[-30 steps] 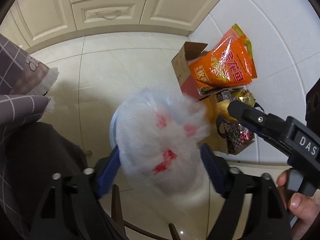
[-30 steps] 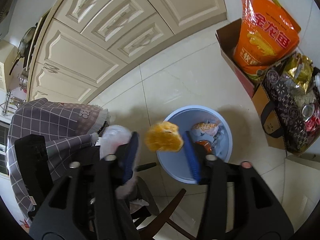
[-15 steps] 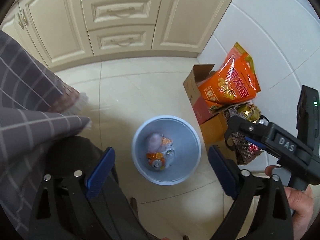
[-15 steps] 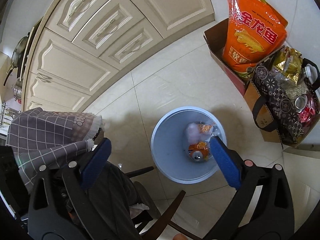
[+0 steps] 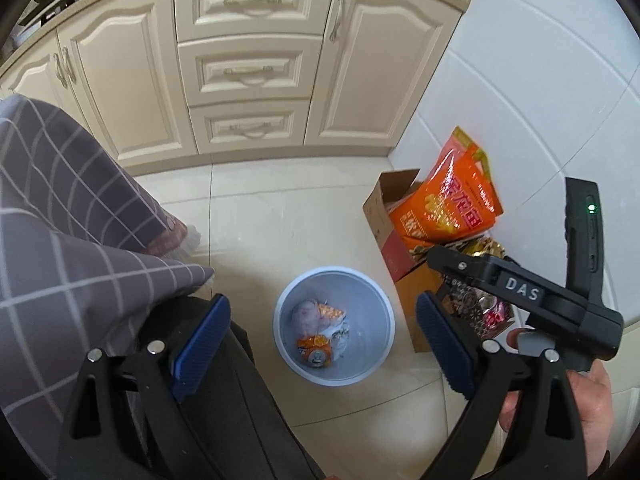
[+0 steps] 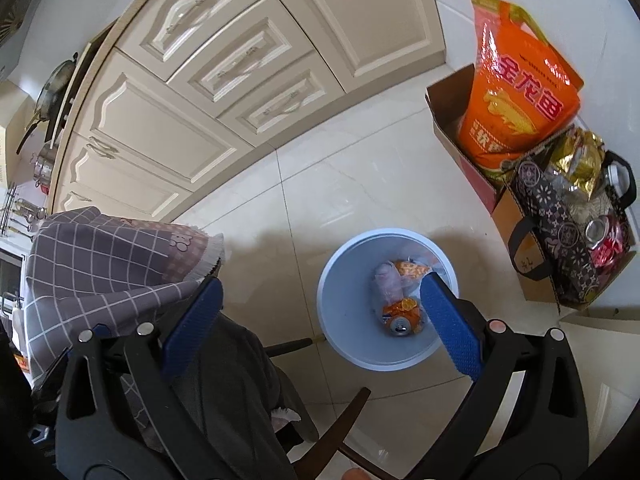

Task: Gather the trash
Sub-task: 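Move both open grippers back over the table of trash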

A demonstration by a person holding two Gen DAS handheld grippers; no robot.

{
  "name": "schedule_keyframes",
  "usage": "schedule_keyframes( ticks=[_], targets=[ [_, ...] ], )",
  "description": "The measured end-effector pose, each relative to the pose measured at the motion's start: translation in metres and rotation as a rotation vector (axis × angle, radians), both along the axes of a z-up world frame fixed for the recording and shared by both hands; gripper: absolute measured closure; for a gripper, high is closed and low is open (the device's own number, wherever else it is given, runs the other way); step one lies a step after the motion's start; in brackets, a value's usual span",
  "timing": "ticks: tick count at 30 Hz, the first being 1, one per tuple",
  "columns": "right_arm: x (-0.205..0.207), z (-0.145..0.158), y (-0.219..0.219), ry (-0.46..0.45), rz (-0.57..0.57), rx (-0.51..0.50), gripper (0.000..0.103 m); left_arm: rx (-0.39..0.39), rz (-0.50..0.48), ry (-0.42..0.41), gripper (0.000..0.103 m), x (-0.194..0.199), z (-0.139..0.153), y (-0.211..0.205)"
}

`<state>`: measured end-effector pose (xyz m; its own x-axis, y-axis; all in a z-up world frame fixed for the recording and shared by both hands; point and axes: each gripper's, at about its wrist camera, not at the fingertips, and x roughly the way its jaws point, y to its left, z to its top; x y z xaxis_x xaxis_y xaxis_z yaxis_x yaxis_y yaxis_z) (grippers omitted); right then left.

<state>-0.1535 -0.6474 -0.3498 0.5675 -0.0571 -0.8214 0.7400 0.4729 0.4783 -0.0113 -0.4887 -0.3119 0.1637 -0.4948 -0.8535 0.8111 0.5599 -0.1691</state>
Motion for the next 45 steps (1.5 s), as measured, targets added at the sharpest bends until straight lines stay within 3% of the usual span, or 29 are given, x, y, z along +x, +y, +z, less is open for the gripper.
schedule_keyframes(
  ticks=[12,28,32,38,45],
  targets=[
    [0.041,0.077,0.036,-0.098,0.121,-0.113,0.006,-0.155,0.047,-0.124,0.011,-0.003,0.083,0.056],
    [0.131,0.172,0.137,-0.242,0.392,-0.238,0.006,-0.277,0.292,-0.290,0.011,0.035,0.156,0.192],
    [0.159,0.195,0.177,-0.287,0.498,-0.270,0.006,-0.273,0.391,-0.358,0.011,0.050,0.167,0.241],
    [0.199,0.208,0.232,-0.319,0.633,-0.292,0.006,-0.228,0.523,-0.382,0.011,0.083,0.166,0.308],
    [0.251,0.210,0.301,-0.323,0.792,-0.316,0.006,-0.116,0.628,-0.394,0.011,0.124,0.148,0.375]
  ],
)
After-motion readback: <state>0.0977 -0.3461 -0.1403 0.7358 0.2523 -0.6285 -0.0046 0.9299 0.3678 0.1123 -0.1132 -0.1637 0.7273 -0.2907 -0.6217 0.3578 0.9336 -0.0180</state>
